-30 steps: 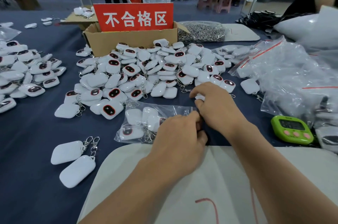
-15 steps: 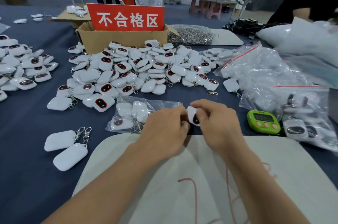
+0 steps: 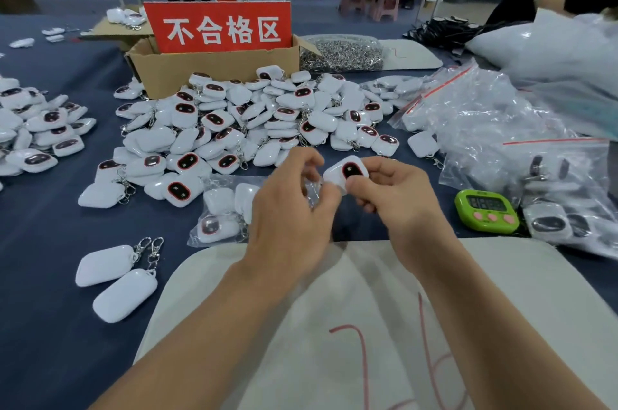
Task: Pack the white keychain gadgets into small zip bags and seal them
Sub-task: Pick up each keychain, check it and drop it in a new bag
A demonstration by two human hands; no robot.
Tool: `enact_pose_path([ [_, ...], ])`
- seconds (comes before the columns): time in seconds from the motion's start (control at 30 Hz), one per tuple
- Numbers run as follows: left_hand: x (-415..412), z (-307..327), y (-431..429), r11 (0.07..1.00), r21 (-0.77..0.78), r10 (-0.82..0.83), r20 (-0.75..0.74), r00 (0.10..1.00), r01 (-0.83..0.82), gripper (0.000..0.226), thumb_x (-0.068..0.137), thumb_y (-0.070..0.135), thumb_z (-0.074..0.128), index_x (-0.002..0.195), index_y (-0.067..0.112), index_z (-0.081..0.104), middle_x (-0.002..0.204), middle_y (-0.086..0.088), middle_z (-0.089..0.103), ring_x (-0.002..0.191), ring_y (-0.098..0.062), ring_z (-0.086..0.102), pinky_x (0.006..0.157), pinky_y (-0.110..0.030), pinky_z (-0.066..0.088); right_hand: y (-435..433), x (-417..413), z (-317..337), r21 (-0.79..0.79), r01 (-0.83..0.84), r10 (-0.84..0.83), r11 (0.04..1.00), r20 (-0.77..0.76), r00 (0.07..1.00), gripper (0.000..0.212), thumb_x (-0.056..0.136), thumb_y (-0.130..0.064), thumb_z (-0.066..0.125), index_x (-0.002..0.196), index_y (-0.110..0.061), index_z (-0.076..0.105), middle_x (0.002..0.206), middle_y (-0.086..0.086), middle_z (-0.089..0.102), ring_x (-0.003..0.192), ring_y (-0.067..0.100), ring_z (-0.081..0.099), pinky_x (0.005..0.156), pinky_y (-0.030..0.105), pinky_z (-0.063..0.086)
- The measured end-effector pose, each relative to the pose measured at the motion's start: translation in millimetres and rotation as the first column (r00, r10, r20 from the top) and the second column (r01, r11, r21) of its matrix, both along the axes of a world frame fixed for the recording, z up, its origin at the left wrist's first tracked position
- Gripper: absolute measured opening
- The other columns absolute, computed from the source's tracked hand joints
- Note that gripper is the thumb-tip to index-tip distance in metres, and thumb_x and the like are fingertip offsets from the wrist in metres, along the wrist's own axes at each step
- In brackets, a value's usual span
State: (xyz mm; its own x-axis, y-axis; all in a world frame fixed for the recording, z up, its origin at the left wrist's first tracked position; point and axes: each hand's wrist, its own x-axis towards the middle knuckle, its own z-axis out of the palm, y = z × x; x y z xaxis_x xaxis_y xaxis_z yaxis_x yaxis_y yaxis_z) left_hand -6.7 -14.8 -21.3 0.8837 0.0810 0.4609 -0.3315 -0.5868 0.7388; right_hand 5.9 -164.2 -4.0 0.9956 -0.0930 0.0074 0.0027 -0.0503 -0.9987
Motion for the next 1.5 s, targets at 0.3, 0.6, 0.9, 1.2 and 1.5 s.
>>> enact_pose_path([
  [0.3, 1.9, 3.2, -0.6, 0.959, -0.261, -0.117, 0.002, 0.993, 0.114, 0.022, 0.096, 0.021, 0.067, 0.11, 0.037, 0.075, 0.083, 0.015, 0.074, 0.078, -0.012, 0.071, 0.073, -0.031, 0.057, 16.0, -15.5, -5.2, 0.235, 0.055, -0.087, 0.97, 0.127, 0.988, 0.023, 0.091, 0.003, 0.069, 0.09, -0.016, 0.082, 0.075, -0.005, 0.076, 0.061, -0.001, 0.059, 0.058, 0.011, 0.045],
  [0.6, -0.2, 3.0, -3.2, 0.929, -0.328, -0.198, -0.044, 0.979, 0.173, 0.04, 0.091, 0.022, 0.066, 0.108, 0.058, 0.07, 0.073, 0.007, 0.073, 0.064, -0.018, 0.068, 0.068, -0.037, 0.059, 10.4, -14.0, -2.6, 0.323, 0.01, -0.009, 0.946, -0.006, 1.0, 0.022, 0.089, -0.001, 0.063, 0.099, -0.007, 0.082, 0.103, 0.027, 0.076, 0.1, 0.051, 0.069, 0.09, 0.062, 0.059],
  [0.9, 0.8, 1.1, -2.8, 0.903, -0.375, -0.241, -0.04, 0.97, 0.209, 0.033, 0.087, 0.026, 0.066, 0.104, 0.052, 0.076, 0.071, 0.003, 0.073, 0.065, -0.028, 0.066, 0.069, -0.049, 0.06, 12.1, -15.7, -1.9, 0.209, 0.08, -0.096, 0.975, 0.066, 0.993, 0.022, 0.086, 0.003, 0.066, 0.092, -0.01, 0.083, 0.087, 0.012, 0.08, 0.082, 0.024, 0.073, 0.077, 0.034, 0.055],
  [1.2, 5.3, 1.9, 1.6, 0.867, -0.471, -0.19, -0.007, 0.982, 0.164, 0.011, 0.089, 0.032, 0.07, 0.091, 0.032, 0.081, 0.065, -0.002, 0.071, 0.057, -0.018, 0.064, 0.061, -0.041, 0.058, 19.2, -18.2, 0.6, 0.229, 0.025, -0.049, 0.973, 0.102, 0.994, 0.024, 0.09, 0.004, 0.065, 0.097, -0.011, 0.082, 0.089, 0.004, 0.081, 0.083, 0.011, 0.073, 0.074, 0.02, 0.054],
  [1.5, 6.5, 1.5, 0.3, 0.859, -0.485, -0.19, 0.0, 0.982, 0.166, 0.009, 0.091, 0.031, 0.072, 0.091, 0.034, 0.081, 0.067, -0.001, 0.072, 0.058, -0.016, 0.065, 0.058, -0.033, 0.056, 14.6, -17.1, 1.0, 0.232, -0.036, 0.013, 0.972, 0.102, 0.995, 0.034, 0.072, -0.005, 0.064, 0.099, -0.014, 0.082, 0.087, 0.005, 0.08, 0.077, 0.012, 0.073, 0.069, 0.019, 0.055],
])
